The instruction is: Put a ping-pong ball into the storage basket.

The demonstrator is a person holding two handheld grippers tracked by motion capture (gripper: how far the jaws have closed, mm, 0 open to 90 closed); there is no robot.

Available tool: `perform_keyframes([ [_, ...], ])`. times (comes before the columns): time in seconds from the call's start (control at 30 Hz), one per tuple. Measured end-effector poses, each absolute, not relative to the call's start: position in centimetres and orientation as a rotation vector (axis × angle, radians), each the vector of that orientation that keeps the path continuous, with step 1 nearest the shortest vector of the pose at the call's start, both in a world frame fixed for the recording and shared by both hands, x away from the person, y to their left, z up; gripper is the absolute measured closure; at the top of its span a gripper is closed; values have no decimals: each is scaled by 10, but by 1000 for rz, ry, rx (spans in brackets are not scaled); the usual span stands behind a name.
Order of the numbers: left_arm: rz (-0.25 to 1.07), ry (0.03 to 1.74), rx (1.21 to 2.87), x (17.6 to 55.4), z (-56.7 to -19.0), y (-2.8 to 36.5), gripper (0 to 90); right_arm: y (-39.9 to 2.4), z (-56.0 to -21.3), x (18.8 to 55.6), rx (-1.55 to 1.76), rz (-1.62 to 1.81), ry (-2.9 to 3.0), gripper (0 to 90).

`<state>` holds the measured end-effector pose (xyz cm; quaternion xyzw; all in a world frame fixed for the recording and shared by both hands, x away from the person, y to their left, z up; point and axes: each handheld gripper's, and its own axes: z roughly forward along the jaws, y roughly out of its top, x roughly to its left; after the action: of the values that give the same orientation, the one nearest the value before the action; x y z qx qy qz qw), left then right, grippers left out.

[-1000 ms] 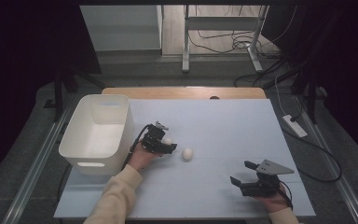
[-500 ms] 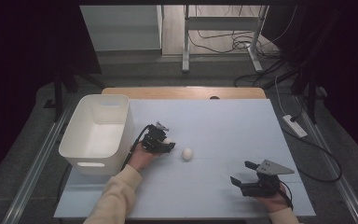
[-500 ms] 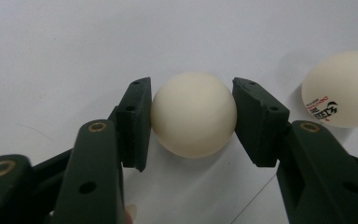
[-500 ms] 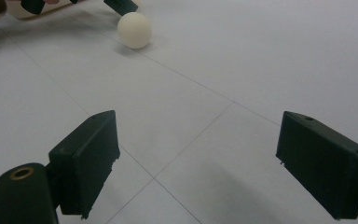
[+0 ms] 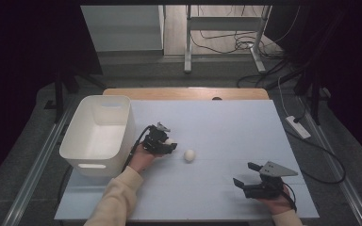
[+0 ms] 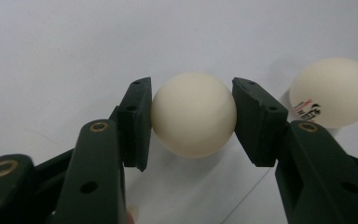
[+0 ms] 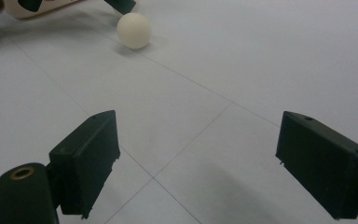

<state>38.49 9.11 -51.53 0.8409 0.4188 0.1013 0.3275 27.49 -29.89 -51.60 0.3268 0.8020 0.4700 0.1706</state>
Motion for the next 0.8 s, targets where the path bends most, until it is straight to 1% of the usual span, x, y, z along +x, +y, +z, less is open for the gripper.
perform_keyframes([
  [0.33, 281, 1073, 2142, 376, -502, 94, 505, -299, -516, 275, 927, 1341, 2277, 129],
  [0.8, 311, 993, 2065, 363, -481, 98, 504, -299, -516, 275, 925, 1338, 2275, 129],
])
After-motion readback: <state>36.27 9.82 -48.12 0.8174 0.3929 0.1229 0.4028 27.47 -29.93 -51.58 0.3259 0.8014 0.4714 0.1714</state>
